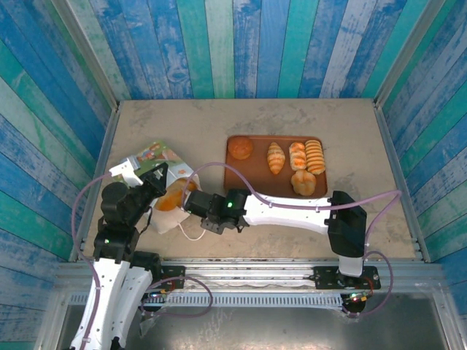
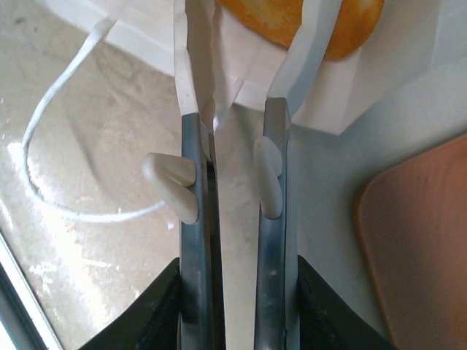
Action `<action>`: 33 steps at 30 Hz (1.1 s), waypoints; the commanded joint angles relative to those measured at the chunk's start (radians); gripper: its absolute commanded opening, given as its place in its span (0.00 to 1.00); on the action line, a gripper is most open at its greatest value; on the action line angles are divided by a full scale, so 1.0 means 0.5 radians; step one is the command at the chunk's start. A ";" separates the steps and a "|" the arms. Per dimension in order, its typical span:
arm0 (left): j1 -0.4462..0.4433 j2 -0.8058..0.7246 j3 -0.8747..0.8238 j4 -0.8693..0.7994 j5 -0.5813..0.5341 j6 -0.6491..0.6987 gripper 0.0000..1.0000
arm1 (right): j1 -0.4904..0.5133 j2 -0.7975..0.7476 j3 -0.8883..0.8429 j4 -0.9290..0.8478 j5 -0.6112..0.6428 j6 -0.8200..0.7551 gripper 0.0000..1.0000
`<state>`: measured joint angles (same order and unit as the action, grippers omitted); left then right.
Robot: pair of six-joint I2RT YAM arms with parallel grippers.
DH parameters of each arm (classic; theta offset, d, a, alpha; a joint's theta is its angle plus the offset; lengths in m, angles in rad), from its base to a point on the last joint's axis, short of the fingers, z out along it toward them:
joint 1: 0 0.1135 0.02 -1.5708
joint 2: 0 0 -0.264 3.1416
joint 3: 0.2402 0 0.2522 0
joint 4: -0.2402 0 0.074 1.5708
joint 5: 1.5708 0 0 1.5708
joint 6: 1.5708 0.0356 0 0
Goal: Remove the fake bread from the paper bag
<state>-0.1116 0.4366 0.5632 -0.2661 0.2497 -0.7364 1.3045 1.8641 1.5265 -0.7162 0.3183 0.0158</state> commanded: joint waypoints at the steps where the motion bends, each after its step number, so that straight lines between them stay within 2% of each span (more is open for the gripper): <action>1: -0.007 0.004 0.002 0.019 -0.055 0.023 0.00 | 0.048 -0.277 -0.118 0.015 0.096 0.105 0.32; 9: -0.005 0.004 -0.054 0.079 -0.100 0.004 0.00 | 0.047 -0.917 -0.651 0.064 0.082 0.304 0.33; 18: -0.005 0.032 -0.055 0.127 -0.124 0.011 0.00 | 0.014 -1.379 -1.070 -0.030 0.321 0.558 0.35; 21: -0.007 0.017 -0.058 0.112 -0.141 0.015 0.00 | -0.113 -1.423 -1.111 -0.087 0.328 0.636 0.35; 26: -0.007 -0.027 -0.056 0.080 -0.167 0.028 0.00 | -0.398 -1.336 -1.123 -0.098 0.124 0.719 0.36; 30: -0.006 -0.059 -0.047 0.042 -0.179 0.037 0.00 | -0.471 -1.166 -1.034 -0.126 -0.007 0.764 0.36; 33: -0.007 -0.071 -0.044 0.027 -0.180 0.045 0.00 | -0.493 -1.019 -0.948 -0.156 -0.098 0.804 0.40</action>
<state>-0.1116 0.4152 0.5354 -0.2478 0.1738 -0.7330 1.0634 1.3155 0.9974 -0.7929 0.3229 0.3752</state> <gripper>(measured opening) 0.045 0.393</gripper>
